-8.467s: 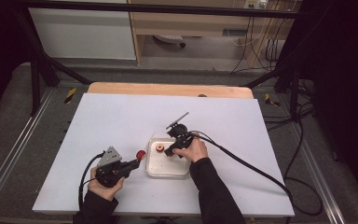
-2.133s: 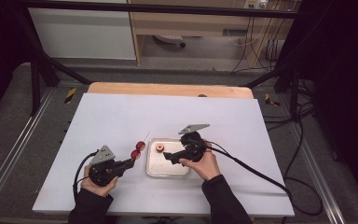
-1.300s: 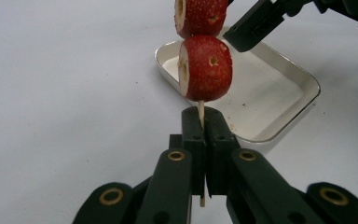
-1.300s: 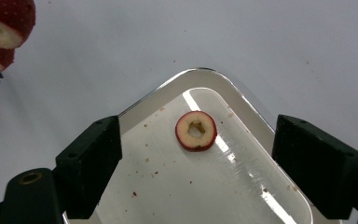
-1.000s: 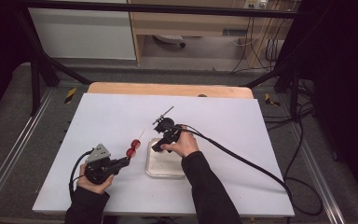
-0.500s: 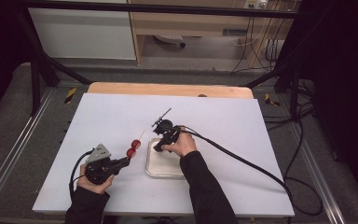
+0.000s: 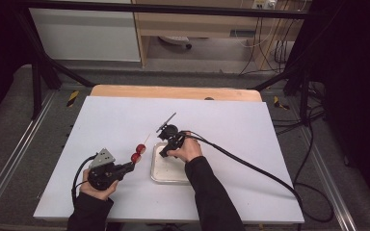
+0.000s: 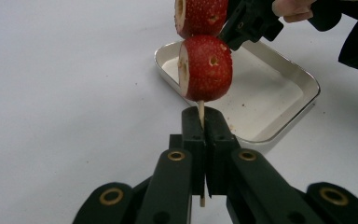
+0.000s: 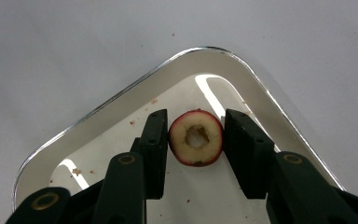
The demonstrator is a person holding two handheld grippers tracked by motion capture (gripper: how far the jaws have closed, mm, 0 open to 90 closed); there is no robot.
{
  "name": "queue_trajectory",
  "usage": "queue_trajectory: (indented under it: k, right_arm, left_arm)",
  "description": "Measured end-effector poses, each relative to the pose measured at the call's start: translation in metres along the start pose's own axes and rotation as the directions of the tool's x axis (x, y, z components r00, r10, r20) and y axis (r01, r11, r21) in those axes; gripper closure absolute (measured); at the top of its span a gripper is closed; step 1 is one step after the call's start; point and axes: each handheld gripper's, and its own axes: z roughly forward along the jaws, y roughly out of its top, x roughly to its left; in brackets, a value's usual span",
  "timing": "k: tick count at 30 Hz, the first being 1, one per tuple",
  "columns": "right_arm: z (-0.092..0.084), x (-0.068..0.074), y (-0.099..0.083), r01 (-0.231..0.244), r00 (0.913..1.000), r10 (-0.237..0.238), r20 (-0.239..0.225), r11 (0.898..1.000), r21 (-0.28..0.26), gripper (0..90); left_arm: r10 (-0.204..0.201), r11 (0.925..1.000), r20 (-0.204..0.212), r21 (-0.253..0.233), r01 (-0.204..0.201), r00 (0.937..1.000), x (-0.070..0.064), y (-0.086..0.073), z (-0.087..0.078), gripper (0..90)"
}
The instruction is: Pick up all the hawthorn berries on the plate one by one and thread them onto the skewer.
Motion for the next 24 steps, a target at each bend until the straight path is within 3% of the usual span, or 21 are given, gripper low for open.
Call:
queue_trajectory:
  k: [6,15,20,24]
  right_arm:
    - [-0.007,0.000,0.000,-0.023,0.9997,0.023,-0.002,1.000,-0.020,61.3]
    - [-0.038,0.007,-0.003,-0.088,0.9959,0.086,-0.029,0.993,-0.074,61.3]
    - [-0.054,0.011,-0.014,-0.138,0.9893,0.129,-0.068,0.979,-0.150,61.3]
    - [-0.064,0.014,-0.027,-0.174,0.9826,0.154,-0.104,0.959,-0.223,61.4]
  left_arm:
    - [0.002,1.0000,-0.001,-0.004,-0.002,1.0000,0.000,0.000,-0.001,88.4]
    - [0.005,0.9999,-0.003,-0.010,-0.005,1.0000,-0.002,0.001,-0.002,88.4]
    - [0.008,0.9999,-0.002,-0.014,-0.008,1.0000,-0.004,0.001,-0.002,88.4]
    - [0.011,0.9998,0.000,-0.014,-0.011,0.9999,-0.005,0.002,-0.002,88.4]
